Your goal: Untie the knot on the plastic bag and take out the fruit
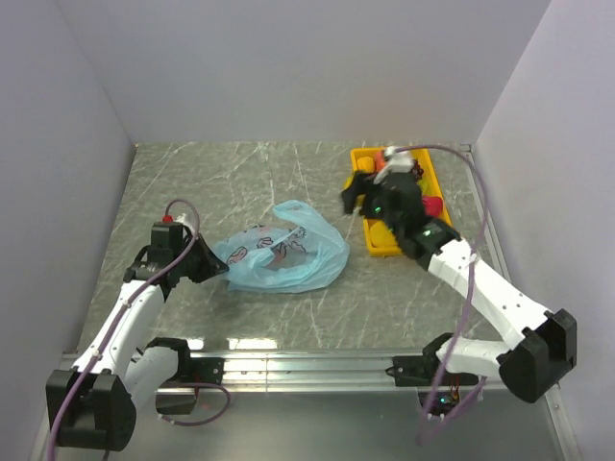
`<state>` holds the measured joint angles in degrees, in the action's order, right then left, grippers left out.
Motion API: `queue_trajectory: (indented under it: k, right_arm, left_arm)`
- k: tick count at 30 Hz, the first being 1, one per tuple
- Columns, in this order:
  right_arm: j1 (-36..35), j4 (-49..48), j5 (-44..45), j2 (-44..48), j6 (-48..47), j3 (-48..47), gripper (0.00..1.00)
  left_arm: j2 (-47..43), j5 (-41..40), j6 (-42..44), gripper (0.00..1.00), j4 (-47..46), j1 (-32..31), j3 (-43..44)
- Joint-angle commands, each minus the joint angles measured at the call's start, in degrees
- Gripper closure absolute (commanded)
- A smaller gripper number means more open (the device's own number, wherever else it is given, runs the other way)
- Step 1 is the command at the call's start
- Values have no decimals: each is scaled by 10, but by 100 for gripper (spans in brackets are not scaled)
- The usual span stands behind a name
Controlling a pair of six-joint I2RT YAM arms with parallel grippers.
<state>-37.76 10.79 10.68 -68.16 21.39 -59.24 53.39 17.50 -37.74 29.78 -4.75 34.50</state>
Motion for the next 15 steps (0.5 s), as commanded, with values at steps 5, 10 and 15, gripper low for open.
queue_trajectory:
  k: [5,10,15]
  right_arm:
    - [243,13,18,-102,12,-45,71]
    - [296,13,-4,-252,36,-120,46]
    - [297,20,-26,-283,45,-167,5]
  left_arm:
    - [1,101,106,99,-108,-2,25]
    - [35,145,140,99,-147,-2,60]
    - [51,184,179,99,-136,-2,116]
